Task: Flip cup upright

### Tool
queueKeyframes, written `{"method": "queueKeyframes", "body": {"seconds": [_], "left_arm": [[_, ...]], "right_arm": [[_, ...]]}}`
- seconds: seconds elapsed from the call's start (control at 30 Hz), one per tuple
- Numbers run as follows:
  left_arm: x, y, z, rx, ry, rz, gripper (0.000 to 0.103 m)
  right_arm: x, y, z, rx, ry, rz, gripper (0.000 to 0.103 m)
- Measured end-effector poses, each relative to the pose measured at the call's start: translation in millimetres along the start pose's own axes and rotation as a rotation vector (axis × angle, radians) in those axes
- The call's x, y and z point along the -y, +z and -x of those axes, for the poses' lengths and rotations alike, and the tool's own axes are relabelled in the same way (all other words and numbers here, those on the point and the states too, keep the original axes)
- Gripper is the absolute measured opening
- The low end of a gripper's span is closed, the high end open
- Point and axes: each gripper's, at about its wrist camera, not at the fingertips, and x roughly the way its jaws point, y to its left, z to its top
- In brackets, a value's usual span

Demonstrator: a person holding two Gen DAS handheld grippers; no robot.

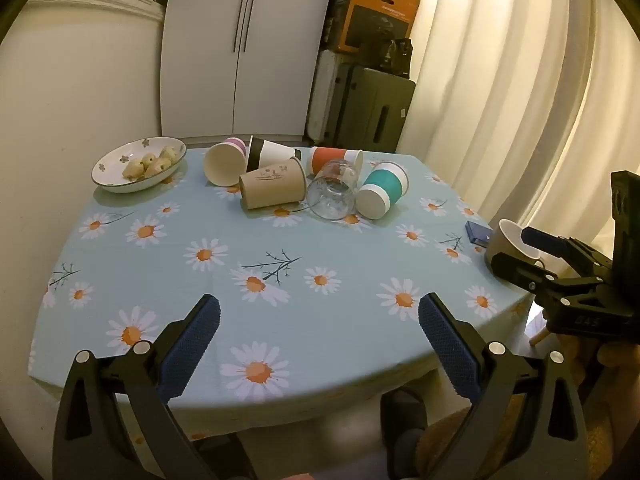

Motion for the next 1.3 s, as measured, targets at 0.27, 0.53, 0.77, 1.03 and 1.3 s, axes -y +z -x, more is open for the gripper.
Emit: {"method": "queueKeyframes", "body": {"seconds": [0.27, 0.53, 0.77, 1.03, 1.3], "left_arm": [[-0.2, -0.1, 0.1, -0.002, -0.003, 0.003, 0.097], [-2.7, -1.2, -1.1, -0.006, -0.004, 0.012, 0.097], [-3.5, 0.5, 0.2, -0.01, -0.012, 0.008, 0.097], [-0.7, 0.4, -0.3, -0.009, -0.009, 0.006, 0.097], [-1.2, 0.7, -0.2, -0.008, -0.009, 0.008, 0.097]], "right_arm": [[-0.5, -1.0, -1.3, 0.0, -0.001, 0.001, 0.099], [0.4, -1.6, -1.8, -0.004, 0.0, -0.002, 0.099], [-1.2, -1.9, -2.2, -0.003, 0.0, -0.005, 0.099], [2.7, -0.7, -0.3, -0.006, 0.0, -0.005, 0.099], [2.8, -0.5, -1.5, -0.011, -0.001, 0.0, 0.099]]}}
